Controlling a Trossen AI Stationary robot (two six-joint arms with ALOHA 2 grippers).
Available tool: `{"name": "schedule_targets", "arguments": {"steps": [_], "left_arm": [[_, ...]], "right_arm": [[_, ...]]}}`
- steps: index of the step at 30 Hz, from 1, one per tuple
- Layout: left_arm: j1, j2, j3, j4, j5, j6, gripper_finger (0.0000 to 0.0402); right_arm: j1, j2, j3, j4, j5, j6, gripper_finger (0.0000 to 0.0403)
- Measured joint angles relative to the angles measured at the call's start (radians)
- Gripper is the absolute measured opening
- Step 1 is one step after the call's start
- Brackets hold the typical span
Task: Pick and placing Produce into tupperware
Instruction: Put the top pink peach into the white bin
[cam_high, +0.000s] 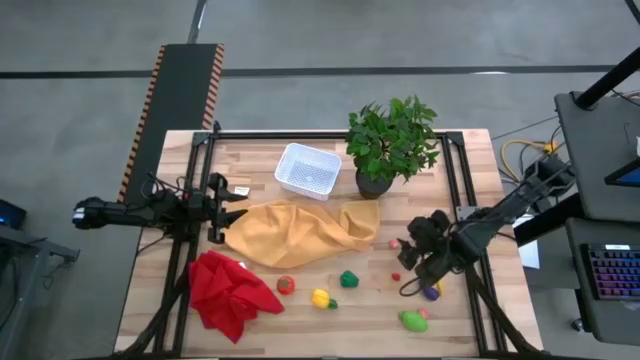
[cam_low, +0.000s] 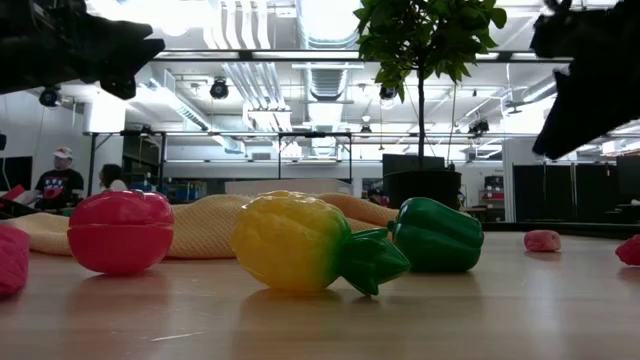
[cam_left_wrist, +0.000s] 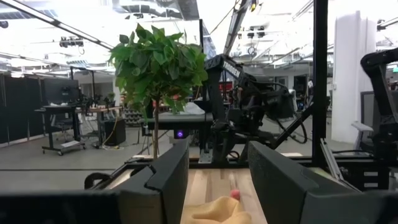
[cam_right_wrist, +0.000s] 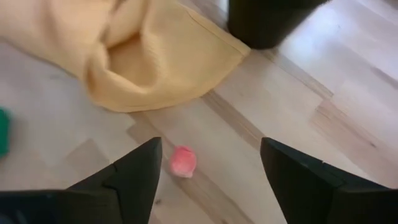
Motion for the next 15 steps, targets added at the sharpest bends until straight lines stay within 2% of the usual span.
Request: {"name": "schedule_targets", "arguments": {"steps": [6, 11, 15], "left_arm": [[0.0, 0.029, 0.0, -0.001, 0.0, 0.0, 0.0152], [0.0, 0.04, 0.0, -0.001, 0.0, 0.0, 0.0152], [0.0, 0.038, 0.0, -0.001, 0.0, 0.0, 0.0152]], "right_arm": [[-0.045, 0.116, 0.0, 0.036, -0.047, 0.075, 0.0258], [-0.063, 0.185, 0.0, 0.116, -0.049, 0.165, 0.0251], [-0.071, 0.238, 0.0, 0.179, -0.052, 0.178, 0.0251]]}}
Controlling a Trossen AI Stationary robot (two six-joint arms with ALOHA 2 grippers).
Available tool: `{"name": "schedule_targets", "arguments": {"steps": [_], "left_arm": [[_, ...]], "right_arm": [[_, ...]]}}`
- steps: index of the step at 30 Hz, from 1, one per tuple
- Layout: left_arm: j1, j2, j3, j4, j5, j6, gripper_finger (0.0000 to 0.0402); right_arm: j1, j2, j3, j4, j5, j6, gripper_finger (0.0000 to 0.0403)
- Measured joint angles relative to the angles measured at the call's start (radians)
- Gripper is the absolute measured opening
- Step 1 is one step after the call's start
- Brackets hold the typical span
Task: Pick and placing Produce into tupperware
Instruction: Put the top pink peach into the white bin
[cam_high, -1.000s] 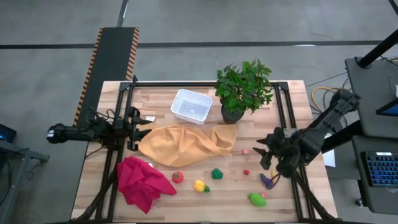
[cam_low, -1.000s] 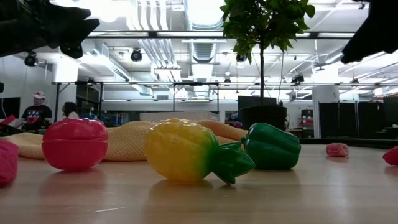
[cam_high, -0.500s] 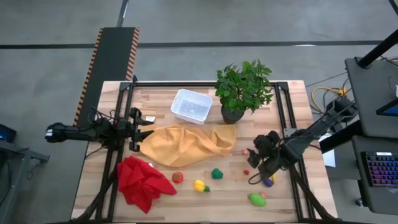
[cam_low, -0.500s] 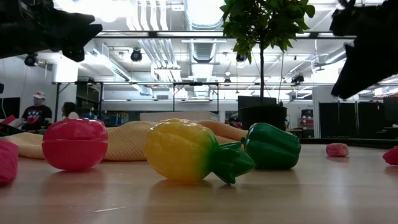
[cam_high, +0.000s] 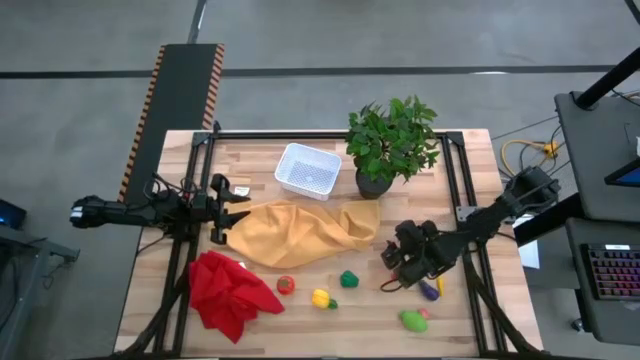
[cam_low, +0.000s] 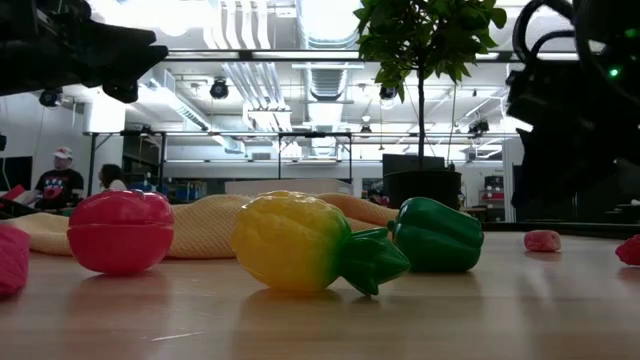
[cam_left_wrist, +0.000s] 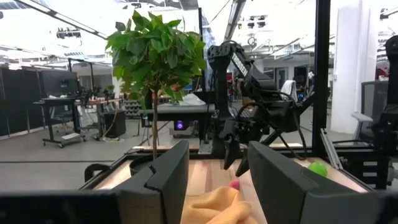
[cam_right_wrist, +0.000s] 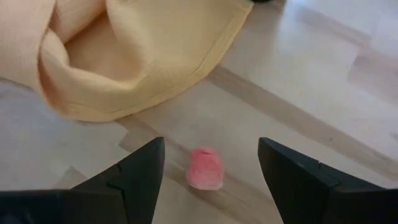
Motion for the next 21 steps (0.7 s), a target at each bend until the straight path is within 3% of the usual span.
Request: {"name": "schedule_targets", "arguments": {"steps": [12, 21], "left_arm": [[0.0, -0.001, 0.0, 0.001, -0.001, 0.0, 0.0152], [0.0, 0.0, 0.0, 0.001, -0.001, 0.0, 0.0152]], "right_arm": [[-0.003, 0.145, 0.0, 0.056, -0.052, 0.001, 0.0249], [-0.004, 0.155, 0.002, 0.057, -0.057, 0.002, 0.0248]]}}
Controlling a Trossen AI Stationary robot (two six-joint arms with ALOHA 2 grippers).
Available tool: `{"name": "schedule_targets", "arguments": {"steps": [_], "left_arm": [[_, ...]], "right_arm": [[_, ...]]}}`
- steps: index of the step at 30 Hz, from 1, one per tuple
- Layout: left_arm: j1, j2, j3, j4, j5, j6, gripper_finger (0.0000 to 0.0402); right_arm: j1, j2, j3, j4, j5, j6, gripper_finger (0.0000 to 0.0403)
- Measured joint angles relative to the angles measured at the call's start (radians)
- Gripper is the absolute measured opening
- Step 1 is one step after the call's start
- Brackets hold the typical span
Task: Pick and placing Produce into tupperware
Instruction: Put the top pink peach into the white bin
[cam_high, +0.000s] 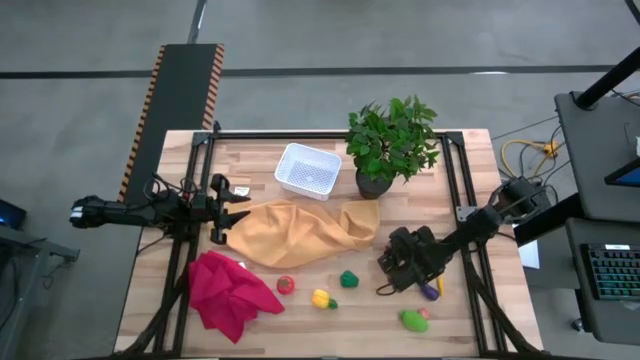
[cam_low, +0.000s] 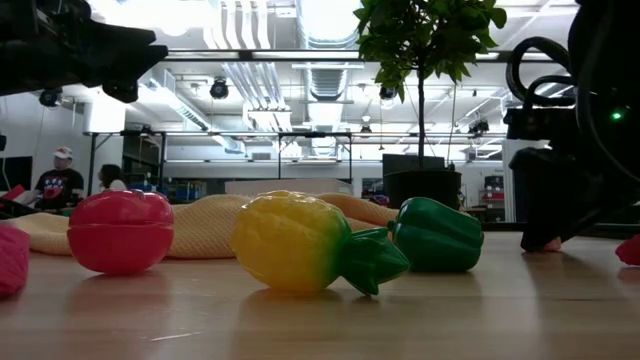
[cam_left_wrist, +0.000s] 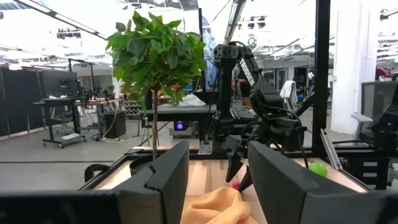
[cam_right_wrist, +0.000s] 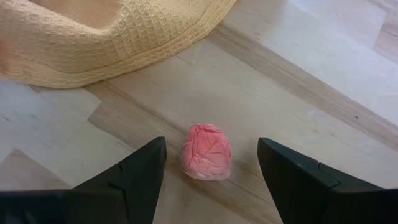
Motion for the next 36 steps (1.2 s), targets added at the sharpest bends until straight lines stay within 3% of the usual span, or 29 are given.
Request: {"name": "schedule_targets", "arguments": {"steps": [5, 20, 30, 36], "left_arm": [[0.0, 0.001, 0.0, 0.0, 0.0, 0.0, 0.0152], [0.0, 0.0, 0.0, 0.001, 0.0, 0.0, 0.0152], [0.0, 0.0, 0.0, 0.004, 0.0, 0.0, 0.0152], [0.0, 0.001, 0.0, 0.009, 0.0, 0.0, 0.0152]], "right_arm": [[-0.002, -0.005, -0.006, 0.007, -0.006, -0.016, 0.0222], [-0.015, -0.009, -0.015, -0.015, 0.002, -0.033, 0.0062], [-0.018, -0.072, -0.007, -0.008, 0.012, -0.032, 0.0052], [-0.018, -0.142, 0.028, 0.097, 0.147, -0.177, 0.005]]}}
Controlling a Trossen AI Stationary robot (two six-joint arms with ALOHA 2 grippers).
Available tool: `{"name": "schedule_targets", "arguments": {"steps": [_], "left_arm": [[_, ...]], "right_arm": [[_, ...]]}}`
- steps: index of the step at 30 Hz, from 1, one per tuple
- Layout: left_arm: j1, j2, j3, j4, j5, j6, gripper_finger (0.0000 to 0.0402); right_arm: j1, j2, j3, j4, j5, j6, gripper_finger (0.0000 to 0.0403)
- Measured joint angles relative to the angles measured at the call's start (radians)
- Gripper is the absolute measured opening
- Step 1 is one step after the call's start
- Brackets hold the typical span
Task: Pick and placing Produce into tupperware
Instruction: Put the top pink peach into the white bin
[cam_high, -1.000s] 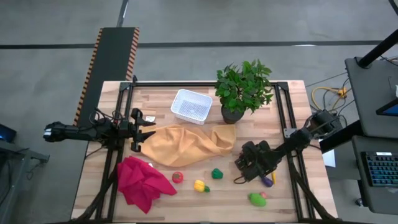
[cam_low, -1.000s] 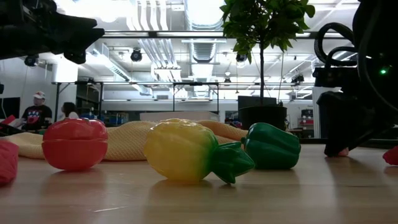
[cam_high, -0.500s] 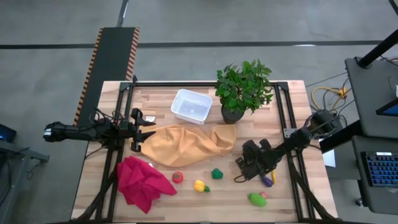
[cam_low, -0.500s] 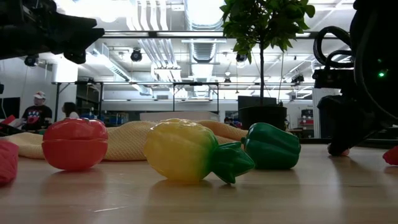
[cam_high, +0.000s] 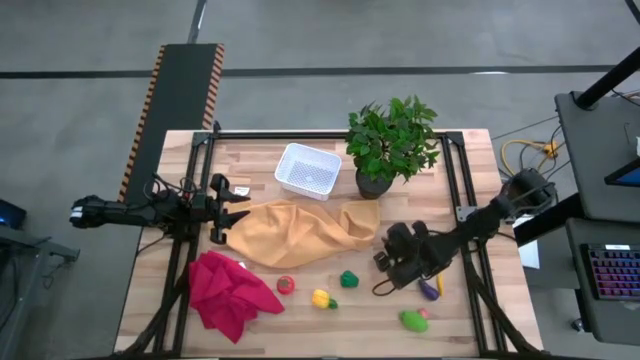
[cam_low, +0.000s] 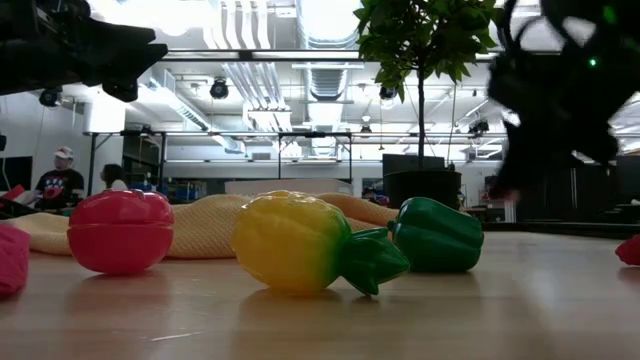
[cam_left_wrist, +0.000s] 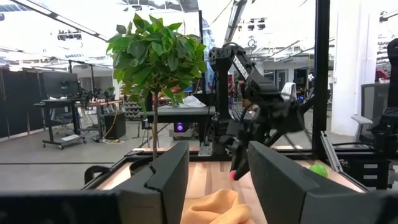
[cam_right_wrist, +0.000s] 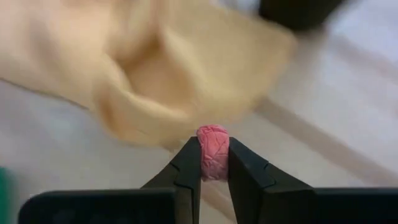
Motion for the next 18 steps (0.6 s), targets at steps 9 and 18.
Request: {"name": "schedule_targets", "arguments": {"steps": [9, 18], "left_arm": [[0.0, -0.002, 0.0, 0.005, 0.0, 0.0, 0.0152], [0.0, 0.0, 0.0, 0.018, 0.0, 0.0, 0.0152]], "right_arm": [[-0.063, -0.048, 0.008, 0.407, 0.158, -0.483, 0.005], [-0.189, 0.047, 0.008, 0.714, 0.168, -0.761, 0.005]]}}
